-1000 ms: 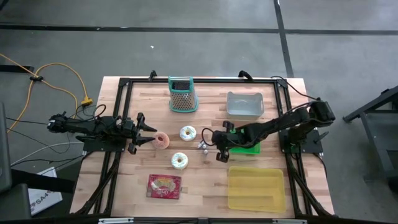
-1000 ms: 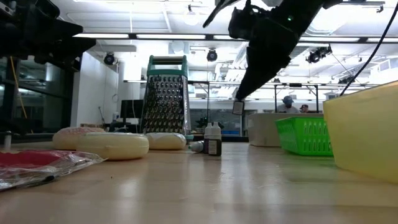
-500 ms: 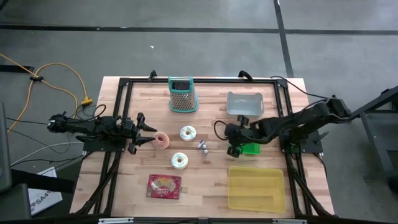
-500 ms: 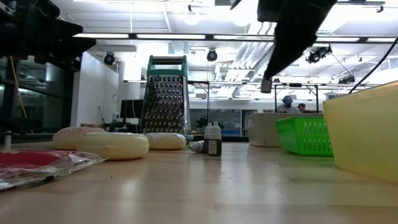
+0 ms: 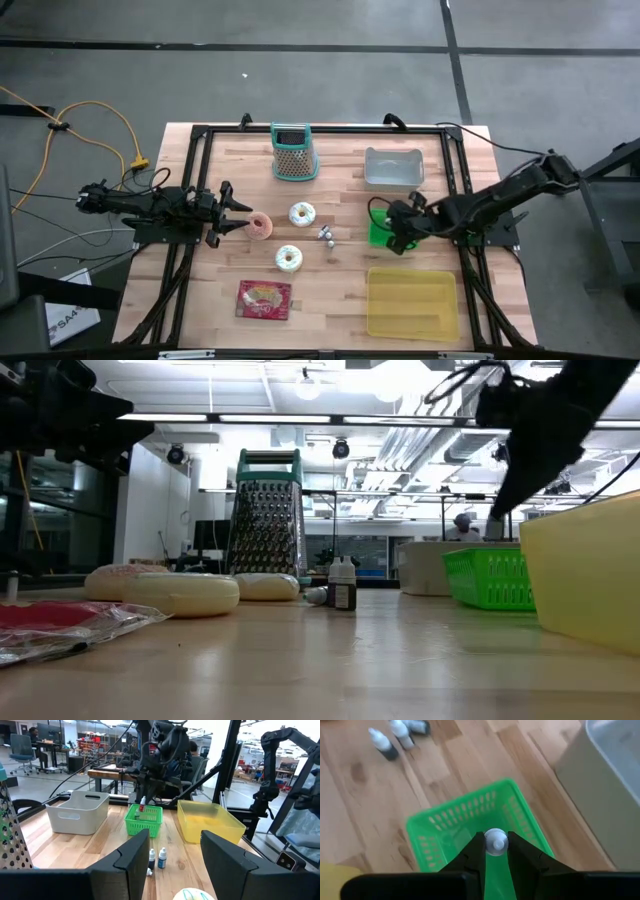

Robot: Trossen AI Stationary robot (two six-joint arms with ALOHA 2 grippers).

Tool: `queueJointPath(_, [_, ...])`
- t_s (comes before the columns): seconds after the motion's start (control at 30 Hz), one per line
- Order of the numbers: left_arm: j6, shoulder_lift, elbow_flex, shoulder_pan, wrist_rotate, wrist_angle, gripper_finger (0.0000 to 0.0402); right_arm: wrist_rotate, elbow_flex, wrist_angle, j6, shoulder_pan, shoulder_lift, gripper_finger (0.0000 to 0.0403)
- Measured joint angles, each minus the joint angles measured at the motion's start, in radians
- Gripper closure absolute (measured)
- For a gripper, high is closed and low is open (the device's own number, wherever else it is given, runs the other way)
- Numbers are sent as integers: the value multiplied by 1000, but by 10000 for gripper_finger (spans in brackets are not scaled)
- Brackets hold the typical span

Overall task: Pick & Place Food Item
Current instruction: Put the red food coloring bottle into the green bin

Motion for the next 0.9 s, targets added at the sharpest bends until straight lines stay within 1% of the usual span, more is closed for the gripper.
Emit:
queueJointPath(0.2, [0,0,0,0,0,0,232,0,-55,-4,64,2,-4,350])
queueJointPath(0.37, [0,0,0,0,0,0,232,0,-72,-2,109,2,-4,350])
queueJointPath(0.6, [0,0,0,0,0,0,232,7,-77,-68,253,6,8,350])
queueJointPath(0.73, [0,0,0,0,0,0,232,30,-78,-77,269,5,22,350])
queueJointPath(0.9, [0,0,0,0,0,0,232,32,-78,-65,277,2,61,350])
